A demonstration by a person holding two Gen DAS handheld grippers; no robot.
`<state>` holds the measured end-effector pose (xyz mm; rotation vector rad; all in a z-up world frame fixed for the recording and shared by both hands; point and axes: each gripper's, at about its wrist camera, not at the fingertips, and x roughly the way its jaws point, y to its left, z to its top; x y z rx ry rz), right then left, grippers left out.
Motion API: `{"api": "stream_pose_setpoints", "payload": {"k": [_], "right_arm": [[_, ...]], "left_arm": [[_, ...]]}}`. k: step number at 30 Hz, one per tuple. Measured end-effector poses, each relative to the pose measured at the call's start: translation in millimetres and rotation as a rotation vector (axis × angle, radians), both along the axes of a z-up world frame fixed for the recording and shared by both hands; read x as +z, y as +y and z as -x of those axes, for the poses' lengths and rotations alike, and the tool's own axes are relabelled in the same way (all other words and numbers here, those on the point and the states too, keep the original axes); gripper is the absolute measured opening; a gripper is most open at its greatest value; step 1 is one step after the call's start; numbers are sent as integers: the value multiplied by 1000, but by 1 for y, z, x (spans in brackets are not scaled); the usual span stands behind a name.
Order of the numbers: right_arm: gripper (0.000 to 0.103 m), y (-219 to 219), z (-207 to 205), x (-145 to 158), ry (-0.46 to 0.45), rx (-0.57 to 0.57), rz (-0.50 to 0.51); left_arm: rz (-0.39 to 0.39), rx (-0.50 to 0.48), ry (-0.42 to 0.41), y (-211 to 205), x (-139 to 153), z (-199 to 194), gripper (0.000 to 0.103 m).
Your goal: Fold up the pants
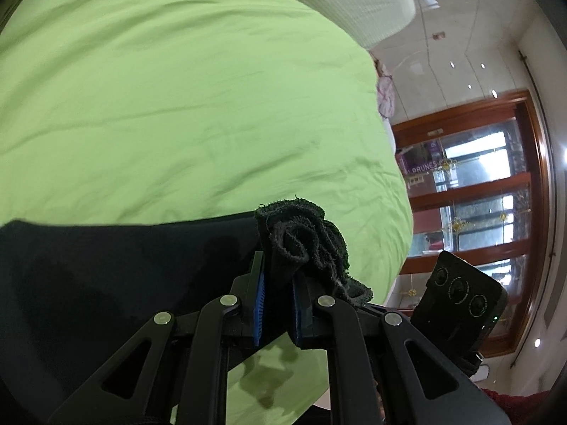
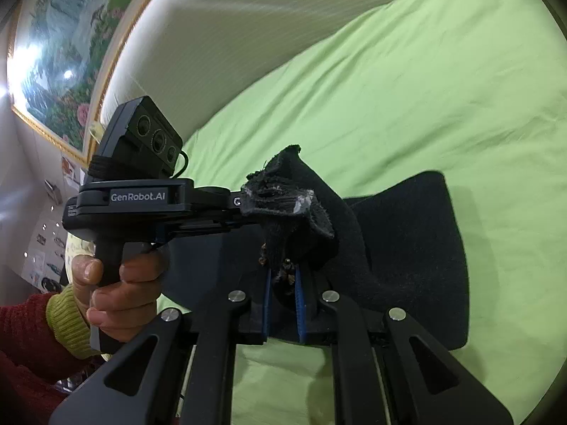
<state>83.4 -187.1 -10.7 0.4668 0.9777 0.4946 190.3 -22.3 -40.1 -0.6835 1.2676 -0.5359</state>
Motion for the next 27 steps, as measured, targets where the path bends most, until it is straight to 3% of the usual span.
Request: {"api": "stream_pose_setpoints", "payload": {"k": [19,25,27], "right_arm": [[17,77,-50,-5,108,106,127],[18,89,-53,-9,125,127,160],[24,90,-57,-11,129,133,161]], "left_arm": [[-13,95,84,36,-40,31,15],[11,147,112,55,-43,45,31],[29,173,114,64,-43,51,35]]}}
